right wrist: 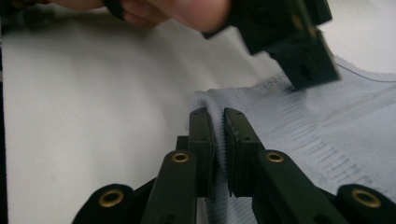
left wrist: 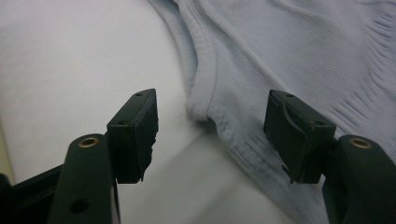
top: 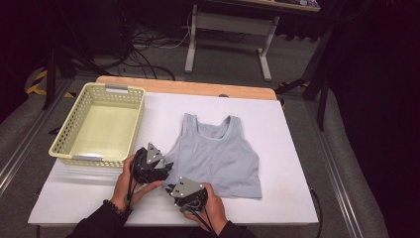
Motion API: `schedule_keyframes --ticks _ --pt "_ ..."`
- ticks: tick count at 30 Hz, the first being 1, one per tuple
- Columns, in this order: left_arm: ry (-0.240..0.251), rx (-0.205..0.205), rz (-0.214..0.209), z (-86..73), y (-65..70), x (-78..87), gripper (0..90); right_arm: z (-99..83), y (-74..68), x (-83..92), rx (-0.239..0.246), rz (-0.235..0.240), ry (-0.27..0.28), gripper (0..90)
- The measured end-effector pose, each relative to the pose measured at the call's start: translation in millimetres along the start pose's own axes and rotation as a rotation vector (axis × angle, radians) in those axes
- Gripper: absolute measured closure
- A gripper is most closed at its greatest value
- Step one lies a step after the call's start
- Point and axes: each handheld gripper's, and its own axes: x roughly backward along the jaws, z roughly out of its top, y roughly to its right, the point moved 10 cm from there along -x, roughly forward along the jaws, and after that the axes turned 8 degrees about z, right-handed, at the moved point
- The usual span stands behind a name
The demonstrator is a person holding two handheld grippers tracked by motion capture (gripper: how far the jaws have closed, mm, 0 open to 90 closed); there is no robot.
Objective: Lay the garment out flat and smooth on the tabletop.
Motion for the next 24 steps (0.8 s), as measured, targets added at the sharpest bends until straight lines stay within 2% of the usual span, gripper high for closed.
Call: schedule_keyframes --ticks 1,4,5,6,7,8,10,11,13,15,20,24 --pt "-0.013 0.008 -0.007 -0.3 -0.2 -3.2 38.3 -0.9 -0.3 -0.2 0.019 -0.008 -0.008 81.9" --pt "-0.049 0.028 -0.035 -1.4 0.8 -14.2 38.4 -1.3 -1.0 -0.3 0.036 -0.018 -0.011 81.8" --pt "-0.047 0.03 -0.037 -0.2 0.5 -14.6 38.9 -1.3 -1.0 -0.4 0.039 -0.02 -0.012 81.8" --pt "-0.052 0.028 -0.041 -0.3 0.7 -14.7 42.2 -1.1 -1.4 -0.9 0.037 -0.022 -0.012 81.7" --pt "-0.053 0.032 -0.065 -0.6 2.4 -14.3 47.2 -1.2 -1.6 -1.0 0.037 -0.021 -0.013 81.7" --pt "-0.049 0.041 -0.107 -1.3 5.4 -12.9 54.3 -1.2 -1.6 -1.0 0.036 -0.021 -0.013 81.7" --pt "-0.049 0.04 -0.11 -1.5 5.9 -12.5 60.6 -1.3 -1.4 -1.1 0.035 -0.02 -0.013 81.7" --pt "-0.046 0.034 -0.121 -1.6 7.4 -11.6 60.6 -1.3 -1.4 -1.1 0.035 -0.02 -0.013 81.7" --pt "-0.039 0.023 -0.132 -1.6 11.5 -10.2 71.9 -1.3 -1.7 -1.2 0.028 -0.02 -0.012 81.7" --pt "-0.034 0.008 -0.121 -1.7 12.6 -9.5 77.0 -1.1 -1.4 -0.8 0.035 -0.02 -0.01 81.8" --pt "-0.018 0.004 -0.087 -1.9 10.1 -6.9 79.9 2.1 -1.6 3.5 0.027 -0.018 0.04 82.2" --pt "-0.002 -0.038 -0.047 -1.4 8.6 -2.0 80.3 3.1 -1.3 5.9 0.015 -0.009 0.058 82.3"
